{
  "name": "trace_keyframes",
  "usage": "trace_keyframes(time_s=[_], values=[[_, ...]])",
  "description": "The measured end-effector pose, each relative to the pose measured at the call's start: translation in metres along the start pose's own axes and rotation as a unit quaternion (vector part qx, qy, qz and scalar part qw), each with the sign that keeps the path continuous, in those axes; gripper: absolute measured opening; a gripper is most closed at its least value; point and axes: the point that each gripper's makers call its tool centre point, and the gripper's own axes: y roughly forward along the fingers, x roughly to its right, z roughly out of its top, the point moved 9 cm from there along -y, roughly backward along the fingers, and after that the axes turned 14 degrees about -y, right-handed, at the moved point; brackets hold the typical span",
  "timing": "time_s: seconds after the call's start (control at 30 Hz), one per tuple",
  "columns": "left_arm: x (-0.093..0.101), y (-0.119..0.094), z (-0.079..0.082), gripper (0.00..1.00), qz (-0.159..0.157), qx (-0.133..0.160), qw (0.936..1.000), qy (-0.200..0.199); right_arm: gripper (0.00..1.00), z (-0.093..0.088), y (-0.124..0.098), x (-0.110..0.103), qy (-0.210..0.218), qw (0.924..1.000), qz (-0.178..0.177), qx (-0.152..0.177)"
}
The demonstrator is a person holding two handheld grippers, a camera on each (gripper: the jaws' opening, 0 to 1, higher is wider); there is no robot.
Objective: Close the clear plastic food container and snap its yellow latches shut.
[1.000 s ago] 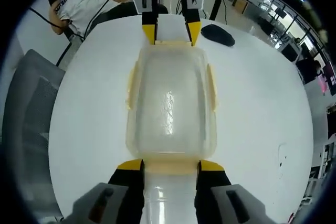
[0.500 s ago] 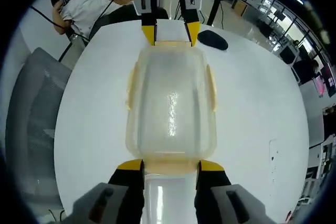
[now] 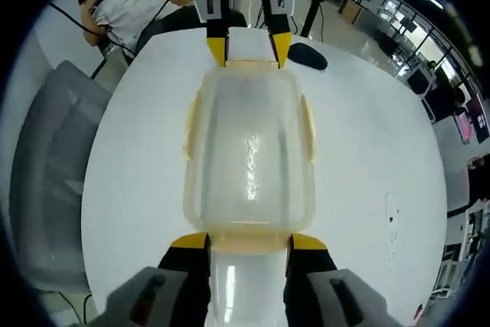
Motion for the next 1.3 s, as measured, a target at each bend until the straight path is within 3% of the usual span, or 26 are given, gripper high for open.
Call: trace_keyframes(time_s=[0.6,1.3], values=[[0.007,0.018,0.049,0.34,-0.006,0.009,0.9999,0.007,0.35,-0.047,-0.02,-0.011,0.007,0.9999,-0.004,-0.009],[0.02,0.04,0.093,0.34,-0.01,0.016,0.9998,0.0,0.35,-0.095,-0.037,-0.022,0.003,0.9999,-0.001,-0.012]])
